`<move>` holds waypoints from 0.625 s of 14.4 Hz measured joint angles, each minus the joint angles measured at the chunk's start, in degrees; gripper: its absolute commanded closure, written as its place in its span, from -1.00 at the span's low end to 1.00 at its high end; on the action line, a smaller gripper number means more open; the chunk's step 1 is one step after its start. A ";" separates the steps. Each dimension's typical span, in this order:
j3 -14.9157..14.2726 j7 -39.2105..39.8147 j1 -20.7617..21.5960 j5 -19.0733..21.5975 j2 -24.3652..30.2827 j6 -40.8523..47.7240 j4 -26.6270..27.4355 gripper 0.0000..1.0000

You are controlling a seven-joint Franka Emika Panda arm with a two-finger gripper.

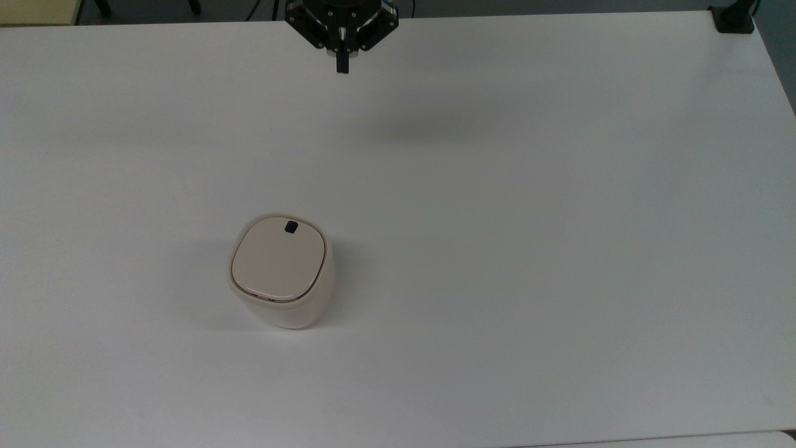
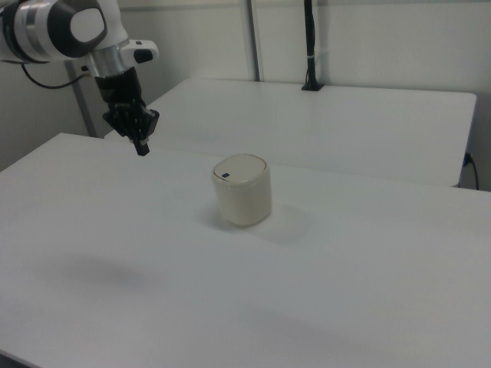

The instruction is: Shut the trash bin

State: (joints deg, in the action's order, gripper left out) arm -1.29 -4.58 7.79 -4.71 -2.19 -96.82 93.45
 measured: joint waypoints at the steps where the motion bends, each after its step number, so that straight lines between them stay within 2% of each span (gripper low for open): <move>1: 0.00 0.00 0.00 0.00 0.57 1.64 0.42 -0.34; 3: 0.00 0.00 0.00 0.00 1.10 3.40 0.65 -0.88; 4: -0.03 0.00 -0.01 0.00 1.24 3.97 0.66 -1.00; 9: -0.31 0.00 -0.17 0.00 1.64 4.07 0.66 -1.00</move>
State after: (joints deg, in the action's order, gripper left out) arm -1.60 -4.58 7.61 -4.71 -0.55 -92.75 94.10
